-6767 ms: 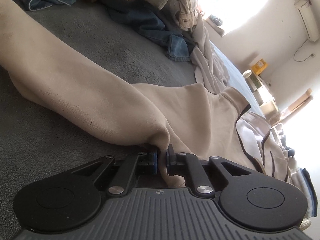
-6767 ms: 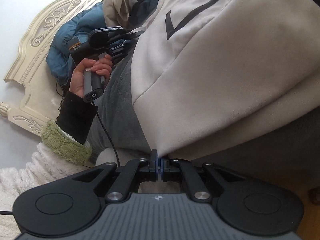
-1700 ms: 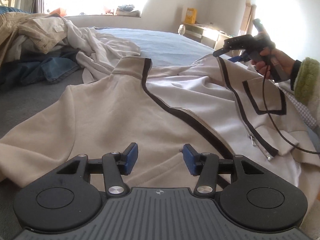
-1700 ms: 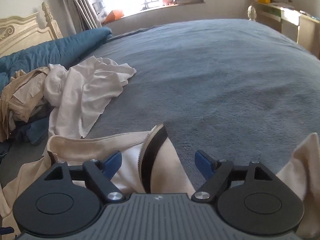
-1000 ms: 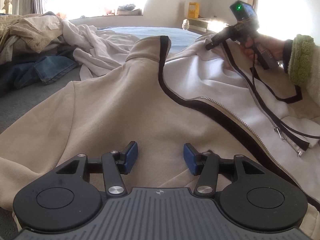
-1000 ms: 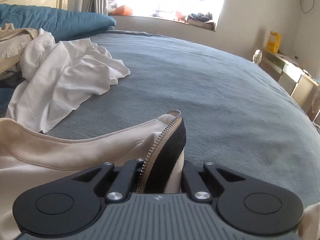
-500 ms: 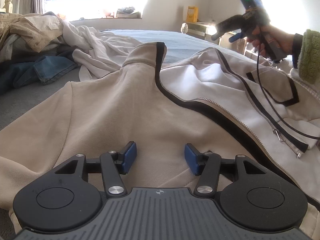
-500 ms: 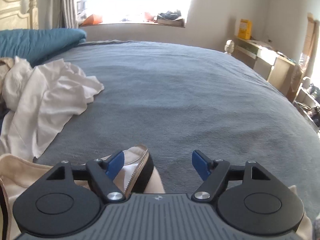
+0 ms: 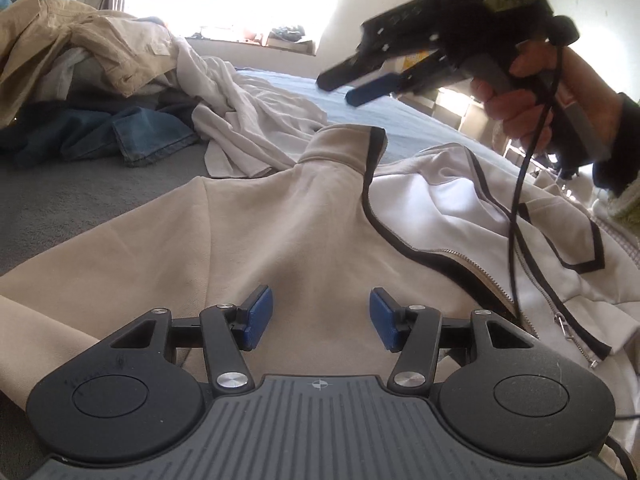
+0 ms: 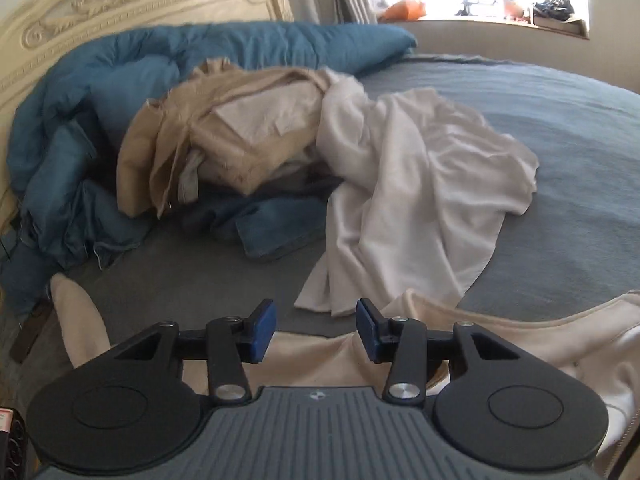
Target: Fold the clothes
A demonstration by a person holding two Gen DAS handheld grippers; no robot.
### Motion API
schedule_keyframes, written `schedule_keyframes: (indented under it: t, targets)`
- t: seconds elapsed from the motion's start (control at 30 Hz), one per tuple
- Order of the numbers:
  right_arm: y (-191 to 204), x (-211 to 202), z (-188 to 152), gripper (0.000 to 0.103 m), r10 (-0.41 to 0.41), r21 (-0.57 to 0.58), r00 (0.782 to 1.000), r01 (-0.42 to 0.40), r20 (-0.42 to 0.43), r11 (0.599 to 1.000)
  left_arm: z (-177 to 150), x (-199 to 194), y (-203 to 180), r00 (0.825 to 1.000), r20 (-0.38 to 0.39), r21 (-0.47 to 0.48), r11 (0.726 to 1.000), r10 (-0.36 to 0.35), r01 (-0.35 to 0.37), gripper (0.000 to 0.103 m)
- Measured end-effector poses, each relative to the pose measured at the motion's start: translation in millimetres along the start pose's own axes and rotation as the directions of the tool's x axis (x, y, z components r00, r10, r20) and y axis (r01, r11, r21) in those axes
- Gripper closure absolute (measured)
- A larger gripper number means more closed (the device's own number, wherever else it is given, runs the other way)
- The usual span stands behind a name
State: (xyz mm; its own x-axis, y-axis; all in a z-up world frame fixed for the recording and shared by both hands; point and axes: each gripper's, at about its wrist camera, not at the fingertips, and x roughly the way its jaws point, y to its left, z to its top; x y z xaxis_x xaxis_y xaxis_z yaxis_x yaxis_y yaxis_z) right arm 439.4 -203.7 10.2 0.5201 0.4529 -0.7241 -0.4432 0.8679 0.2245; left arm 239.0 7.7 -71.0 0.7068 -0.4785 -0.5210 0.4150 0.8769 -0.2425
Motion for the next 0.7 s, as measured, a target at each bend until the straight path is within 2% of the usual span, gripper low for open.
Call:
schedule_keyframes:
  t: [0.07, 0.13, 0.2, 0.3, 0.43, 0.53, 0.6, 0.7]
  targets:
    - [-5, 29, -9, 0.057, -0.075, 0.038, 0.995, 0.078, -0.072, 0.996, -1, -3, 4, 1.000, 0.004, -0.012, 1.000, -0.007, 0.007, 0.049]
    - [-24, 58, -18, 0.057, -0.165, 0.081, 0.977, 0.177, -0.135, 0.981, -1, -7, 10, 1.000, 0.013, -0.029, 1.000, -0.009, 0.009, 0.049]
    - [-42, 71, -29, 0.057, -0.164, 0.139, 0.975, 0.185, -0.150, 0.973, -1, -11, 17, 1.000, 0.024, -0.047, 0.999, 0.000, 0.001, 0.049]
    - [-45, 62, -29, 0.052, -0.157, 0.165, 0.984, 0.170, -0.088, 0.971, 7, -17, 30, 0.998, 0.050, -0.079, 0.996, 0.036, -0.032, 0.049]
    - [-52, 47, -23, 0.051, -0.168, 0.202, 0.986, 0.168, -0.018, 0.965, 29, -20, 48, 0.991, 0.091, -0.094, 0.991, 0.100, -0.091, 0.047]
    - [-65, 37, -20, 0.051, -0.187, 0.239, 0.982, 0.175, 0.029, 0.955, 56, 5, 58, 0.993, 0.041, -0.019, 0.993, 0.115, -0.114, 0.041]
    - [-78, 36, -16, 0.050, -0.170, 0.282, 0.985, 0.155, 0.030, 0.947, 72, 32, 62, 0.988, -0.021, 0.047, 0.988, 0.150, -0.149, 0.041]
    - [-86, 41, -7, 0.049, -0.147, 0.271, 0.989, 0.138, 0.012, 0.953, 84, 68, 70, 0.982, -0.099, 0.101, 0.983, 0.161, -0.151, 0.041]
